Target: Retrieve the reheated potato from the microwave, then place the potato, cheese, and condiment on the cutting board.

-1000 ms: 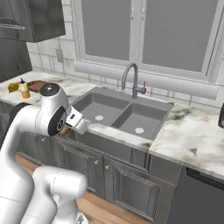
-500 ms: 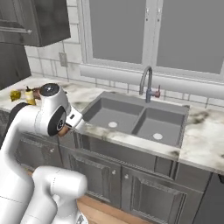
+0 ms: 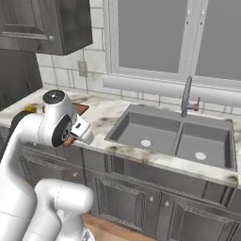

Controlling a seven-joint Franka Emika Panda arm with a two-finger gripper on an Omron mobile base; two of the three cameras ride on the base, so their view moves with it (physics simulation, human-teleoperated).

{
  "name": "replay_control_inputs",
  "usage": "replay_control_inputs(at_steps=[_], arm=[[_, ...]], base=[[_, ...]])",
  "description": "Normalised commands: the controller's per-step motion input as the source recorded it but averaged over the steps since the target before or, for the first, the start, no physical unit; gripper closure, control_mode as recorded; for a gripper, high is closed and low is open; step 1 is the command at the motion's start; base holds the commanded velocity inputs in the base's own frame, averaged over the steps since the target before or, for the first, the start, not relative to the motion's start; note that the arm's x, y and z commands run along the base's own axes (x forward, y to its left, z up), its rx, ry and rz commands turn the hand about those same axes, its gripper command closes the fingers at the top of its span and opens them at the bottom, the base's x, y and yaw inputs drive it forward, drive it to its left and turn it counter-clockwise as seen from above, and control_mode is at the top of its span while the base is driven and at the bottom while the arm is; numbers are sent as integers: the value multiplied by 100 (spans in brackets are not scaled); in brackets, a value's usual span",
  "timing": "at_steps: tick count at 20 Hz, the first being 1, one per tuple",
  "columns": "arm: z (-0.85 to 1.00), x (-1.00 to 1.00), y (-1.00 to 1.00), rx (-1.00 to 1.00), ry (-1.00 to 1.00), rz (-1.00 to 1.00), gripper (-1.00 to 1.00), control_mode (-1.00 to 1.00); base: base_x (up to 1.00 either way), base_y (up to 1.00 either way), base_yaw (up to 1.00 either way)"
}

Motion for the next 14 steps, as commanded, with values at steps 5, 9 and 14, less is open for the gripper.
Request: replay_control_inputs(at_steps=[5, 9, 14], arm=[[0, 0, 0, 0, 0, 0, 100, 100], [0, 0, 0, 0, 0, 0, 100, 100], [0, 0, 0, 0, 0, 0, 100, 100]], base=[[49, 64, -4], [50, 59, -11], [53, 47, -7]])
